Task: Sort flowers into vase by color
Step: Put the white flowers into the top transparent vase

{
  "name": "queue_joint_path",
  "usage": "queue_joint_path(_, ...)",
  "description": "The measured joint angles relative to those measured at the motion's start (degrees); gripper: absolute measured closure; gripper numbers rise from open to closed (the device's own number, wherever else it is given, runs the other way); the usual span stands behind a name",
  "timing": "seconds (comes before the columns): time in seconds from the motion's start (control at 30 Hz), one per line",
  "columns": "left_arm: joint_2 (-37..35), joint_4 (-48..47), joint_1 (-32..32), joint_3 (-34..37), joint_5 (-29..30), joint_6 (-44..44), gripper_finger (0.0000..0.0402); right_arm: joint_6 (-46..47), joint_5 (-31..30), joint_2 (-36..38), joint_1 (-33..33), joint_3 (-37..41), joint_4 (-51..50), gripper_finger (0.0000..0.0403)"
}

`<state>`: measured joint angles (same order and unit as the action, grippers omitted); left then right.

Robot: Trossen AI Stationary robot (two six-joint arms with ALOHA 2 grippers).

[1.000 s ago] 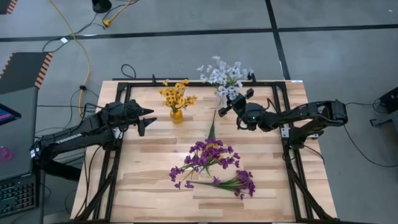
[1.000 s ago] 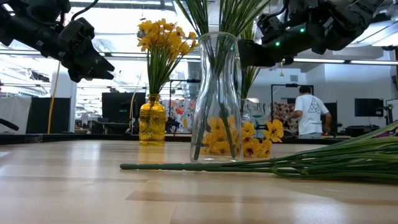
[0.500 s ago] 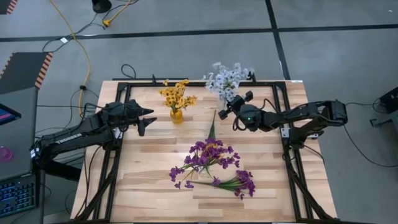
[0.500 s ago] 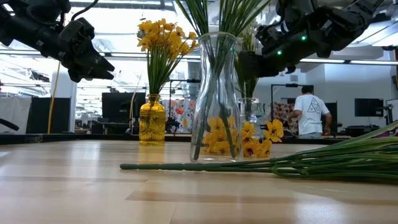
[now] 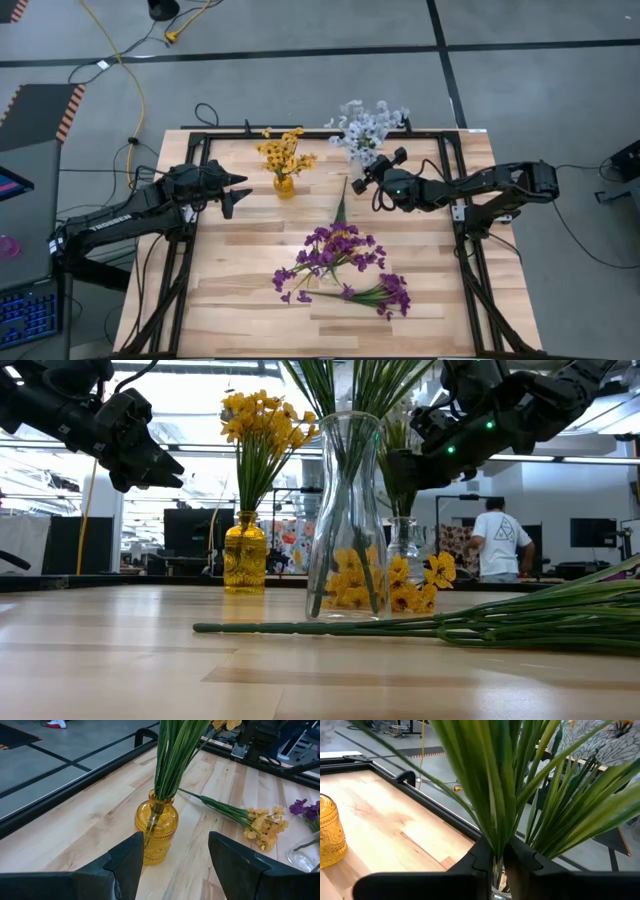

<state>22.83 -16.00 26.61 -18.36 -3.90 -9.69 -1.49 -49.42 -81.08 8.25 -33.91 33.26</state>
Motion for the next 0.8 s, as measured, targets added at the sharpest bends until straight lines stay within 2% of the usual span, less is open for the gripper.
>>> queue_joint_path(0.23,0.0,0.0,-0.02,0.01,0.0,-0.1,0.0191,-0.01,0.0,0.0,0.02,0.0,0.06,0.0296)
queue_joint_path(0.6,0.0,0.0,-0.01,-0.01,-0.02,-0.42,0.0191,0.16,-0.03,0.0,0.02,0.0,0.09,0.0188)
queue_joint_path(0.8,0.0,0.0,-0.02,0.01,-0.02,-0.44,0.0191,4.51,-0.01,2.51,0.02,0.02,-4.67,0.0168)
